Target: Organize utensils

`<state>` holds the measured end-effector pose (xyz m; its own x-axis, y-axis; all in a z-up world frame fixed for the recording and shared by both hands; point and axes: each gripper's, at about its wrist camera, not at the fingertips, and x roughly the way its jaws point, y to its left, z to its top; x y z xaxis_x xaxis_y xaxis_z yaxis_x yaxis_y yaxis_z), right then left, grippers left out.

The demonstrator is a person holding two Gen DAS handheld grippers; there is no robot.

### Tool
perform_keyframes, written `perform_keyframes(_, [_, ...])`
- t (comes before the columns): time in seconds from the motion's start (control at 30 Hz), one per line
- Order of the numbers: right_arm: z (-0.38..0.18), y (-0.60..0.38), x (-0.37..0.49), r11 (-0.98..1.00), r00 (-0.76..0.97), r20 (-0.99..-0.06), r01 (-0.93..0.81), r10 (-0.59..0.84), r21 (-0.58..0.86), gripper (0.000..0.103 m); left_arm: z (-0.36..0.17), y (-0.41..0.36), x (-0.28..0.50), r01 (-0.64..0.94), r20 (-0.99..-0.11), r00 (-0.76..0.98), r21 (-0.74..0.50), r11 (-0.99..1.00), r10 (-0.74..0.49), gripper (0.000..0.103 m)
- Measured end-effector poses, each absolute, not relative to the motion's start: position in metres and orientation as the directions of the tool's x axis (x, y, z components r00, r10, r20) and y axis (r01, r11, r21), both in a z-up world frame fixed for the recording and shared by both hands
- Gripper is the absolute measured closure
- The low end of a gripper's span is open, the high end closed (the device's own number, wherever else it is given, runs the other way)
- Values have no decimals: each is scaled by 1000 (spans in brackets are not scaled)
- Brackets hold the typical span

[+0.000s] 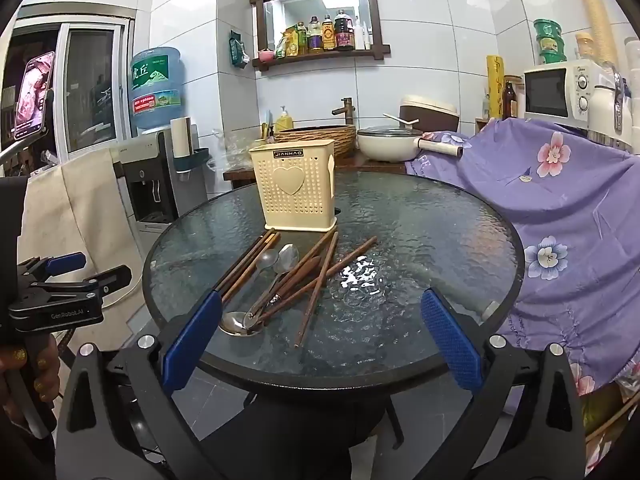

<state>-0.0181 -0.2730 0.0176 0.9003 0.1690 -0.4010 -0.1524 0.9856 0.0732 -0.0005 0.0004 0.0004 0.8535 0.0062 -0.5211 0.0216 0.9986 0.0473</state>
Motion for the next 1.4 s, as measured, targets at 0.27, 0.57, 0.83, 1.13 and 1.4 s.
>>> perform_keyframes(0.27, [17, -272, -18, 986, 899, -405, -153, 168, 70, 5, 0, -2, 0, 28, -531, 848, 54, 998, 5, 6])
perform_keyframes(0.57, [16, -268, -19, 986, 899, -404, -154, 169, 71, 5, -6, 5, -1, 23, -532, 847, 49, 999, 6, 6])
perform_keyframes(0.83, [13, -266, -22, 985, 897, -406, -157, 172, 71, 5, -6, 3, 2, 20, -536, 844, 46, 999, 8, 6])
perform_keyframes(1.13, [13, -267, -20, 985, 896, -408, -158, 174, 71, 5, -6, 3, 3, 20, -537, 844, 47, 999, 8, 6])
perform_keyframes(1.4, [13, -267, -20, 985, 896, -409, -158, 174, 72, 5, -5, 3, 3, 20, -536, 844, 46, 999, 7, 6])
